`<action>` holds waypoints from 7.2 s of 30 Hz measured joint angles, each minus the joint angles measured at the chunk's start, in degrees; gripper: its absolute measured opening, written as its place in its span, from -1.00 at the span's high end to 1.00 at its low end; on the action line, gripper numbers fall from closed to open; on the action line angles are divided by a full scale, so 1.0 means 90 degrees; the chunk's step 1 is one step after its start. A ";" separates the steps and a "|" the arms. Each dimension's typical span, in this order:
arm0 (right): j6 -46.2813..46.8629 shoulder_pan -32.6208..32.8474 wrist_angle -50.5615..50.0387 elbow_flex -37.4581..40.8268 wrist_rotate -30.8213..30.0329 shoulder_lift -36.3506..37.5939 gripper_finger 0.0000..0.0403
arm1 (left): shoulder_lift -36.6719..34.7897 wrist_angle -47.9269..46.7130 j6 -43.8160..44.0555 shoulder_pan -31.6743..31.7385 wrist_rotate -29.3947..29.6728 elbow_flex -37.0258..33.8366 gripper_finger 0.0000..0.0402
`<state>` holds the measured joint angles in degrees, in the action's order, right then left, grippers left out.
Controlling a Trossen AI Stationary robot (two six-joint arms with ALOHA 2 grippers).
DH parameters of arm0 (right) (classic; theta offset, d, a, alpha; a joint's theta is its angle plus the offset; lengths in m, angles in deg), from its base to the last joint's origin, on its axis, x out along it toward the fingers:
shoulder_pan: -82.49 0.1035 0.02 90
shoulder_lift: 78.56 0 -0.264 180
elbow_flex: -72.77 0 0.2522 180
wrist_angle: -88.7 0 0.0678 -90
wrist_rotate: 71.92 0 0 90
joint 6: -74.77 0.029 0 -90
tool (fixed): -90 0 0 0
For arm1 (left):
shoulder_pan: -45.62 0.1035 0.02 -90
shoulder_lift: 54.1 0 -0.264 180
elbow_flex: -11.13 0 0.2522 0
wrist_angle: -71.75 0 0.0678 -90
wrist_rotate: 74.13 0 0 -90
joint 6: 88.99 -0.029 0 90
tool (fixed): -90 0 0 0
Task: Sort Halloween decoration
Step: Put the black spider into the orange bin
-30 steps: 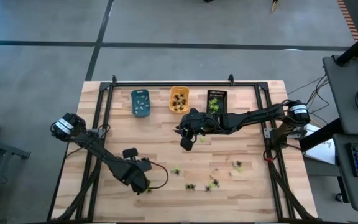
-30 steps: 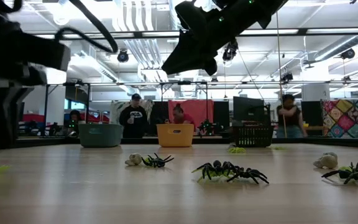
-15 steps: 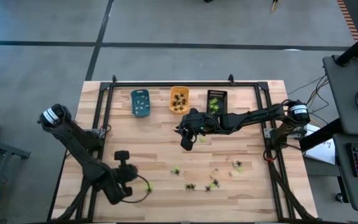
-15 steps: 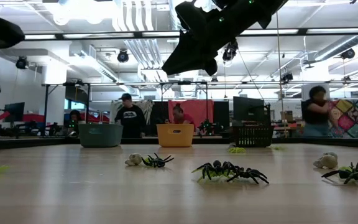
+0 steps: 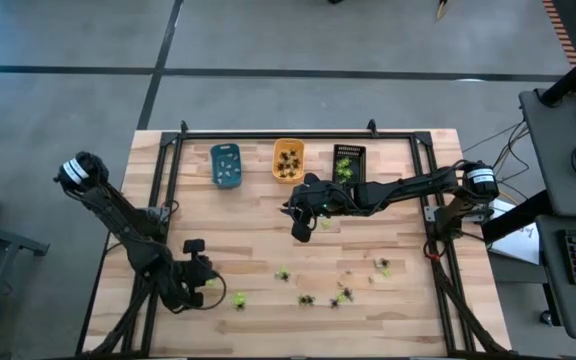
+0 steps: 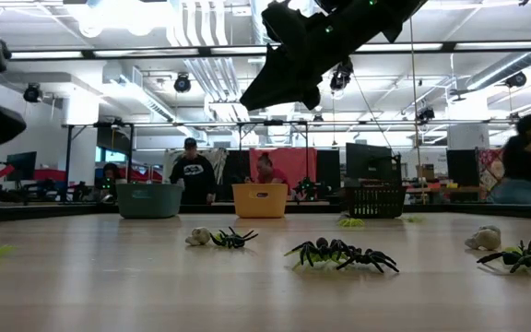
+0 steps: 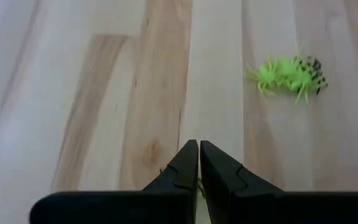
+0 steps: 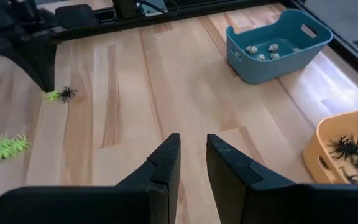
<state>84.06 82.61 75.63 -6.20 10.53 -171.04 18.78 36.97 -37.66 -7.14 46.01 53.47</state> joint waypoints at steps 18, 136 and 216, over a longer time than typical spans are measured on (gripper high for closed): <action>0.1125 0.0088 0.0357 0.0002 0.0173 -0.0028 0.66 | -0.0102 -0.0558 -0.0140 -0.0341 -0.0799 -0.0153 1.00; 0.3370 0.1513 0.0651 -0.5855 -0.0443 -0.5889 0.30 | -0.0506 0.1117 -0.1286 -0.0335 0.0052 -0.1372 1.00; -0.0431 0.1399 0.0301 -0.5855 -0.0826 -0.6144 0.49 | -0.0656 -0.0194 -0.3728 -0.0322 0.0710 -0.0578 0.60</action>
<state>80.18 95.20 78.33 -58.90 3.09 -226.34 12.87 35.22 -71.22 -10.04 52.40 48.27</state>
